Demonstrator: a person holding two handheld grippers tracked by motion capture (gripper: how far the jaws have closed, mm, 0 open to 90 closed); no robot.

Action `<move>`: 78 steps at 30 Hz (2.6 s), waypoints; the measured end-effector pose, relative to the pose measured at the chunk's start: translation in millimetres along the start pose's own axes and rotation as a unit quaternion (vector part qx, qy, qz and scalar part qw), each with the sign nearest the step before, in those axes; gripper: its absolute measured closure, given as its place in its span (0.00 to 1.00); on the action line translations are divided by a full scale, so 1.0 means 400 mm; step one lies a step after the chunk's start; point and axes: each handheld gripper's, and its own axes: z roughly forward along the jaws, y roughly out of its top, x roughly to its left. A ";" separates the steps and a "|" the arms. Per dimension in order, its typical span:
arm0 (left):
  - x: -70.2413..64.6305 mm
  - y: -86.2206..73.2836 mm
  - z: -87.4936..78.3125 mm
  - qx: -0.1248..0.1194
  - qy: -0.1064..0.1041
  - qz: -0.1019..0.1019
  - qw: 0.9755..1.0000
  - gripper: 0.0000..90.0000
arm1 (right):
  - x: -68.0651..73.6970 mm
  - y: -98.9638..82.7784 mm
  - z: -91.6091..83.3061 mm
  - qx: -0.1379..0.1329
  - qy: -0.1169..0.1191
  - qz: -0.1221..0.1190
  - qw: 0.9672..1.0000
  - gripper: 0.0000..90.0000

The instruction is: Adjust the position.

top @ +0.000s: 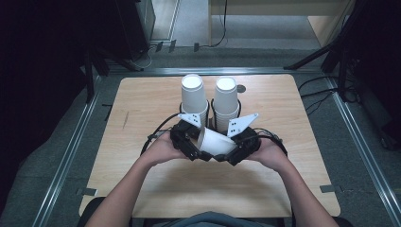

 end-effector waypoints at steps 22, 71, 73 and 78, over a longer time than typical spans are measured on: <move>-0.009 -0.006 -0.003 -0.005 0.004 0.012 1.000 0.14 | 0.005 0.000 0.018 0.019 0.008 -0.001 1.000 0.22; 0.009 0.079 -0.025 0.215 0.068 0.092 0.970 0.13 | -0.013 -0.028 0.033 0.036 0.009 0.033 0.999 0.16; 0.007 0.083 -0.021 0.219 0.066 0.095 0.969 0.13 | -0.014 -0.029 0.042 0.038 0.010 0.041 0.998 0.16; 0.000 0.092 -0.006 0.235 0.059 0.106 0.964 0.13 | -0.014 -0.027 0.055 0.037 0.008 0.040 0.998 0.16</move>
